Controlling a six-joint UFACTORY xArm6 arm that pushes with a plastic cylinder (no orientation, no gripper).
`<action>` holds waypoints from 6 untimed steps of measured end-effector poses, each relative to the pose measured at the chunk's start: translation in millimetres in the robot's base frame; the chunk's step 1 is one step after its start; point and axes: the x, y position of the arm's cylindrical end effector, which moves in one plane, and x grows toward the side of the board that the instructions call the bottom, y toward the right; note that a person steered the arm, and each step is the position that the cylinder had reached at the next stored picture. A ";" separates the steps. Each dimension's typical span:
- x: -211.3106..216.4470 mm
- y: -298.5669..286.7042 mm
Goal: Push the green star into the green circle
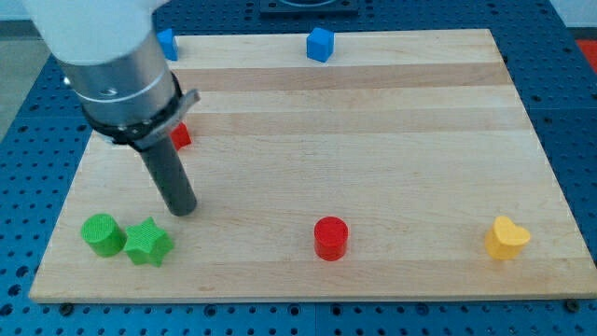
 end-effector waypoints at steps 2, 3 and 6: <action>41.4 31.1; 57.2 19.5; 57.3 -21.2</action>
